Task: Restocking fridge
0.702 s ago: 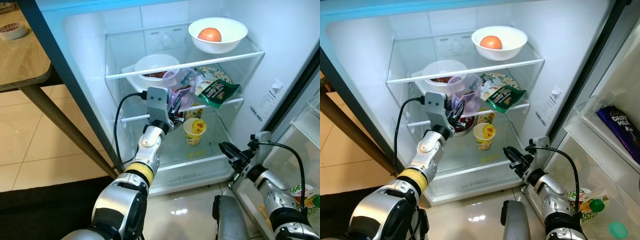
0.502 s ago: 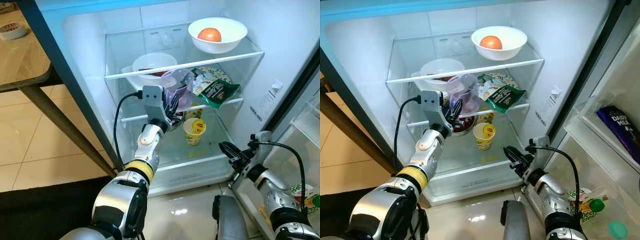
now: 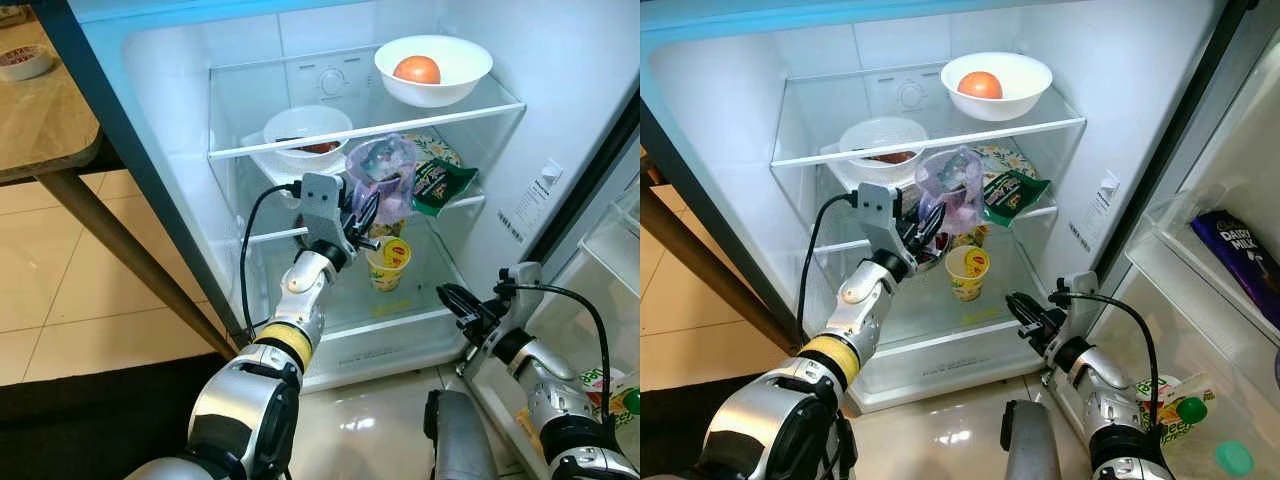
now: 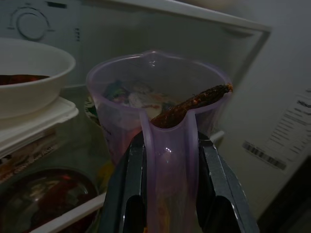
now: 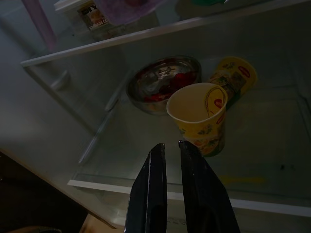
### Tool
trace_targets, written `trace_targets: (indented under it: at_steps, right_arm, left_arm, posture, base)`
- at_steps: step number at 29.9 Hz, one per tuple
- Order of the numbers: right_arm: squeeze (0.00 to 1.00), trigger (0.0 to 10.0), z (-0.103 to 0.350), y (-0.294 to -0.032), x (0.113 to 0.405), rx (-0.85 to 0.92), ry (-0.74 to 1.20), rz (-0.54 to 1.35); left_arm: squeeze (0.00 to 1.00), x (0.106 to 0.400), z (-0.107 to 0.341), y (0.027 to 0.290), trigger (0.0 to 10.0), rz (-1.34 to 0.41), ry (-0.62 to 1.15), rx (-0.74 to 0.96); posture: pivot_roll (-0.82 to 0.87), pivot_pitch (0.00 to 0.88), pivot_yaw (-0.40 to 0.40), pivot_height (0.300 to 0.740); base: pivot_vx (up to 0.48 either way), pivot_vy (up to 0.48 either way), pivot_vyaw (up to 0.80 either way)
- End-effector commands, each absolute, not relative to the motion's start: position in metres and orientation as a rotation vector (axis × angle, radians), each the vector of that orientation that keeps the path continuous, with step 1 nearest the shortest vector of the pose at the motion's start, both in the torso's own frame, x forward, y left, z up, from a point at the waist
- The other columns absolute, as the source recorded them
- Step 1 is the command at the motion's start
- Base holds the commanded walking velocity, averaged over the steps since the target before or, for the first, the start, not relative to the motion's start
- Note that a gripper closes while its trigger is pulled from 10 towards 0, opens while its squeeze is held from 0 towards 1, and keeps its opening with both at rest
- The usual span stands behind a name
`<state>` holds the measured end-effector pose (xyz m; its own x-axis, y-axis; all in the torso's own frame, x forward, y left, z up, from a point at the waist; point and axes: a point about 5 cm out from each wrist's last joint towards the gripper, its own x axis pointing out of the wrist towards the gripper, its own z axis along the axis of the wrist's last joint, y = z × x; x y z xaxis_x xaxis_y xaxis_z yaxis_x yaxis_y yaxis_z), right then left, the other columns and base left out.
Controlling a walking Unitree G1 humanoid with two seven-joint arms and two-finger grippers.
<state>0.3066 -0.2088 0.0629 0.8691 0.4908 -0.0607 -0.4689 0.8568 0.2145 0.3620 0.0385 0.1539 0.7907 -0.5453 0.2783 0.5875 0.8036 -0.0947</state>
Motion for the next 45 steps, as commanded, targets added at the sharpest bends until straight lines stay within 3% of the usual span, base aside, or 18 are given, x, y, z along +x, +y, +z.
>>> trace_targets:
  at_steps: [1,10,22,34,45]
  right_arm:
    - [0.0,10.0,0.062,-0.21,0.305,0.208,0.117,0.499]
    - [0.0,10.0,0.063,-0.211,0.305,0.21,0.117,0.502]
    - [0.0,10.0,0.059,-0.207,0.306,0.176,0.168,0.498]
    - [0.0,10.0,0.053,-0.208,0.3,0.176,0.193,0.473]
    - [0.0,10.0,0.067,-0.231,0.298,0.131,0.147,0.396]
  left_arm:
    - [0.0,0.348,0.148,0.02,10.0,-0.71,-0.272,-0.17]
    - [0.0,0.323,0.125,0.023,10.0,-0.865,-0.285,-0.134]
    - [0.0,0.308,0.111,0.03,10.0,-0.928,-0.261,-0.126]
    - [0.0,0.3,0.095,0.054,10.0,-0.808,-0.22,-0.112]
    - [0.0,0.291,0.086,0.059,10.0,-0.823,-0.18,-0.11]
  posture:
    - [-0.03,0.103,0.053,0.465]
    - [-0.02,0.103,0.045,0.465]
    - [-0.01,0.114,0.037,0.465]
    - [0.04,0.212,0.04,0.415]
    - [0.04,0.307,0.068,0.37]
  base:
    - [0.0,0.0,0.0]
    - [0.0,0.0,0.0]
    - [0.0,0.0,0.0]
    - [0.0,0.0,0.0]
    - [0.0,0.0,0.0]
